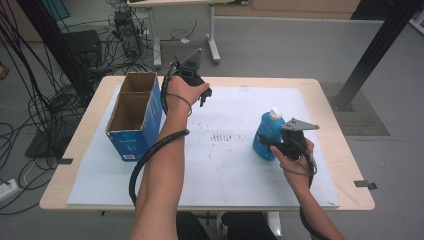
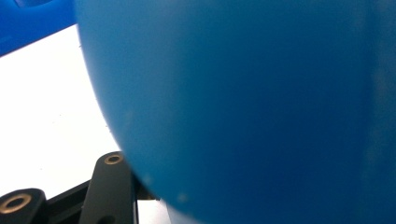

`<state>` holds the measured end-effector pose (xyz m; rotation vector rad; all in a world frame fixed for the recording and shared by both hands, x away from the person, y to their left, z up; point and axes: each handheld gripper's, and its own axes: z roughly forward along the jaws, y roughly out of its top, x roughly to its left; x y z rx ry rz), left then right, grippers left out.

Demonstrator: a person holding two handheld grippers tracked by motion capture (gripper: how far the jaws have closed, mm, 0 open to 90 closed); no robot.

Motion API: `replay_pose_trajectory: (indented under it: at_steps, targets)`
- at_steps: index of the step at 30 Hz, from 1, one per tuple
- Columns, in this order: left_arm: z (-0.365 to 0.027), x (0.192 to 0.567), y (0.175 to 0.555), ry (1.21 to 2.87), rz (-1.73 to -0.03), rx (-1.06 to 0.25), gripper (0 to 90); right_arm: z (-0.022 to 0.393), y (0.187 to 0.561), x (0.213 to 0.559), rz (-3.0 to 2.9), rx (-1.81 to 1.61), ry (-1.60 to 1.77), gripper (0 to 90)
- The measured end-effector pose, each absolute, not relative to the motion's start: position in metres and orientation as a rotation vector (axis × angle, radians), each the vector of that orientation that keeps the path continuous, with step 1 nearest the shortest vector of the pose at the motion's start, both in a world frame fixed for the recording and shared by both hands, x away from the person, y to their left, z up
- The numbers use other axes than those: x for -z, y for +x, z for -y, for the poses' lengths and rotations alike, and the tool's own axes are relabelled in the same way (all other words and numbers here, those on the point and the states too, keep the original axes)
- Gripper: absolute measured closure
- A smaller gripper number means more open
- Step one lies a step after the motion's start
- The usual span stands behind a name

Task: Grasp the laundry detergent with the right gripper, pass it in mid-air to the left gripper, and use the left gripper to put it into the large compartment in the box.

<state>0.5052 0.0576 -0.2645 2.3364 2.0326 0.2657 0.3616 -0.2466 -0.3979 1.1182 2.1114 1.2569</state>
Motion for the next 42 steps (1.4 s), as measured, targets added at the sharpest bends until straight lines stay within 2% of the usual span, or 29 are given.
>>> replay_pose_trajectory:
  at_steps: [42]
  targets:
    - [-0.0545,0.2632,0.5052,2.336,-2.030,-0.258,6.1,0.2473,0.3625,0.3977,-2.118,-1.263,1.121,44.0]
